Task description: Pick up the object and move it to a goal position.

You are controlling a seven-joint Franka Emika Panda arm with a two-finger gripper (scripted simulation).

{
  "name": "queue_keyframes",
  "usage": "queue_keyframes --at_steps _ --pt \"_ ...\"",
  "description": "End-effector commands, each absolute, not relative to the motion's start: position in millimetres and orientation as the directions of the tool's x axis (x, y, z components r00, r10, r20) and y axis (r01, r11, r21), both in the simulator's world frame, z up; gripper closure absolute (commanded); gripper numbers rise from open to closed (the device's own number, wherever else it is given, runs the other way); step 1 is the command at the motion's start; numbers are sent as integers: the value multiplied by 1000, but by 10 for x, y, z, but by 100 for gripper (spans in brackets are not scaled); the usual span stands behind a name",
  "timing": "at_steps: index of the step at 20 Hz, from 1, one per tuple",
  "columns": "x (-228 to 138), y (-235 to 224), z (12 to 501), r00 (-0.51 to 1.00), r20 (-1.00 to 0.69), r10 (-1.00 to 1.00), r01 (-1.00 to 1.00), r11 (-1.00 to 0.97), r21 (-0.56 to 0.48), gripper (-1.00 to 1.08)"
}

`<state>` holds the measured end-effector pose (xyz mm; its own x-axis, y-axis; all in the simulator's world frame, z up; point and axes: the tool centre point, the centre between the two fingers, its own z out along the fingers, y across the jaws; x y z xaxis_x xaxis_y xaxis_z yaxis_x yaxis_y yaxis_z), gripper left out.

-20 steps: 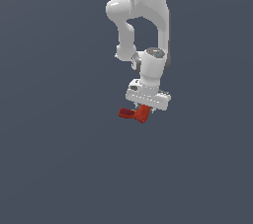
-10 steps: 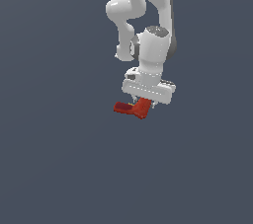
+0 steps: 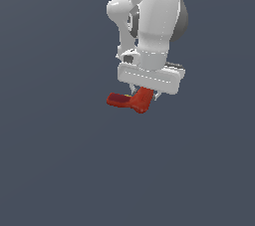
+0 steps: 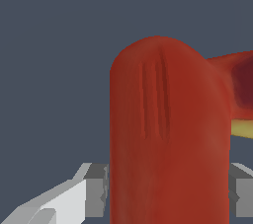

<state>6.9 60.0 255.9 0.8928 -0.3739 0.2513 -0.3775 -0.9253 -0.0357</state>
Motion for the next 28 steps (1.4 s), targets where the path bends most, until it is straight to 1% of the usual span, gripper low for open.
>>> queue_keyframes --at_steps 1,8,15,21,28 --pt "156 563 2835 892 255 -374 -377 -925 -38 108" --pt "380 481 3500 893 255 -372 -375 -926 -38 108" --pt "573 420 4030 894 255 -369 -372 -927 -39 108" --pt "689 383 4320 894 255 -369 -372 -928 -39 108" --pt "763 366 4491 894 255 -368 -371 -928 -39 108"
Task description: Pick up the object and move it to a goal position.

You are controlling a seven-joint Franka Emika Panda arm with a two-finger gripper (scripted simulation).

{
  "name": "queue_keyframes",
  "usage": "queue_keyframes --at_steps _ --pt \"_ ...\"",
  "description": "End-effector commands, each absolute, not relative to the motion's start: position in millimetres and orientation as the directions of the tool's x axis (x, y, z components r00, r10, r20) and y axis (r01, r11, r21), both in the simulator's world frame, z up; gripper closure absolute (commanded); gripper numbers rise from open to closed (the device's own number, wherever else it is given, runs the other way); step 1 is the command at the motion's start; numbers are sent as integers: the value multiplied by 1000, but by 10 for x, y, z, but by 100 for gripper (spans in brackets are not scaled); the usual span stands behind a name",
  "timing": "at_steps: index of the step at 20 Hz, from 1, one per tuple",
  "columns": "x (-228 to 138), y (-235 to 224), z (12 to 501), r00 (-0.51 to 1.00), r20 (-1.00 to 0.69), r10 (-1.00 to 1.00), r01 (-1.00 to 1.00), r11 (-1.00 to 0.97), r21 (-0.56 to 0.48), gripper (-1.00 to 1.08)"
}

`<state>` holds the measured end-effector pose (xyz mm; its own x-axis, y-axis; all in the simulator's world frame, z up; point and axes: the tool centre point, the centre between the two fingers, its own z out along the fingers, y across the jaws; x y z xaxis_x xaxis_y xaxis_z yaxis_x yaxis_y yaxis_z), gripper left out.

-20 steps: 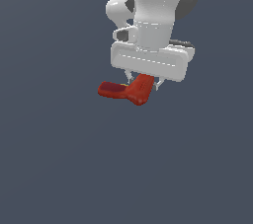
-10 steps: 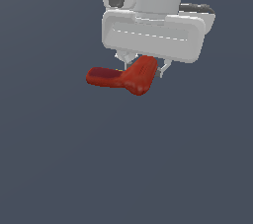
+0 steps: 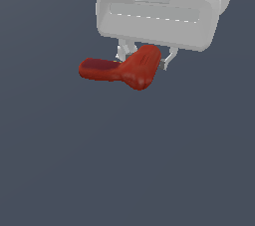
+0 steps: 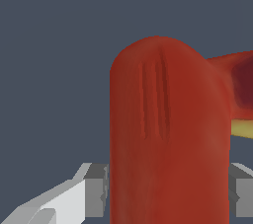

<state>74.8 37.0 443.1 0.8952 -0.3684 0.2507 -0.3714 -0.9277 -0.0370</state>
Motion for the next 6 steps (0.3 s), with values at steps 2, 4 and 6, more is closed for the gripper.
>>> queue_keyframes --at_steps 2,4,6 --pt "774 359 4514 894 255 -369 -372 -928 -39 108" --pt "781 358 4527 894 255 -369 -372 -928 -39 108" --pt "783 358 4530 894 255 -369 -372 -928 -39 108"
